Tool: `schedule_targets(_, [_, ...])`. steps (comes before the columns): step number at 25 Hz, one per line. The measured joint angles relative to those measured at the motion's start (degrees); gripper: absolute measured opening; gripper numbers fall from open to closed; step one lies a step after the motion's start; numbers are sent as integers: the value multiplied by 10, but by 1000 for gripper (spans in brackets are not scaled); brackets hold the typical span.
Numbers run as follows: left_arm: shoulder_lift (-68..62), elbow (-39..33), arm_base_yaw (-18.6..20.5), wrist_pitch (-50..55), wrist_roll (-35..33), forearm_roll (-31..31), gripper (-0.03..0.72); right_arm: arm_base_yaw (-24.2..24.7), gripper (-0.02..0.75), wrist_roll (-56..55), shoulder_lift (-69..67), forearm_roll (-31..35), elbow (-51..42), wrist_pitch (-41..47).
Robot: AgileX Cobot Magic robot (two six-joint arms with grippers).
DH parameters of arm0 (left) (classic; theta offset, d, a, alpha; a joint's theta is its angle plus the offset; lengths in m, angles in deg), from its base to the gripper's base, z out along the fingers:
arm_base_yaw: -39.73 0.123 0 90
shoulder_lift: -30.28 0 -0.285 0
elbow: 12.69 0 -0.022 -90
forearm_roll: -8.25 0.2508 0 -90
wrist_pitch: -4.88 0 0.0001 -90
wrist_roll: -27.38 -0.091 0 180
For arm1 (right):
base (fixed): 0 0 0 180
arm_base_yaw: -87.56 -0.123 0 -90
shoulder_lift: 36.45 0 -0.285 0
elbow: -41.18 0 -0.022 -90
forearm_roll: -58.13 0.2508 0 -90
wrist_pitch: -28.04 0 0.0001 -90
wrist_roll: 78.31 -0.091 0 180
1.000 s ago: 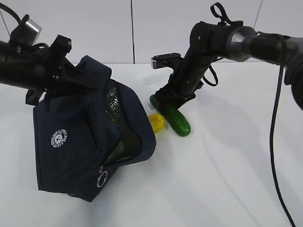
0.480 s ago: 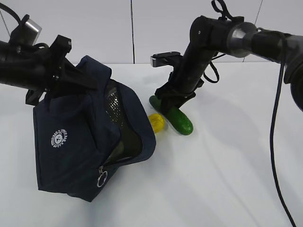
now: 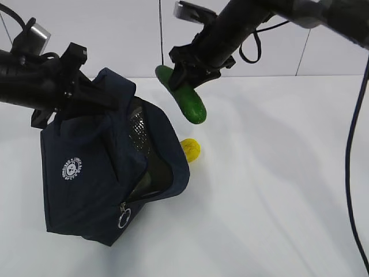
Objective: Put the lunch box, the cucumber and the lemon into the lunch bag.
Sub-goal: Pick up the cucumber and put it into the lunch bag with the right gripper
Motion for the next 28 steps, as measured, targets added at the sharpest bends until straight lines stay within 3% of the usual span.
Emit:
schedule_targets(4, [0,0,0,0,0,0,-6,0,354,-31,45,24,-32,0])
schedule_targets(10, [0,0,0,0,0,-2,-5,0,352,-27,123,65,-160,0])
schedule_targets(18, [0,0,0,0,0,-2,-5,-8,352,75,172,206,-315,-1])
schedule_targets(28, [0,0,0,0,0,-19,-6,-50,352,148,155,273,-337,-10])
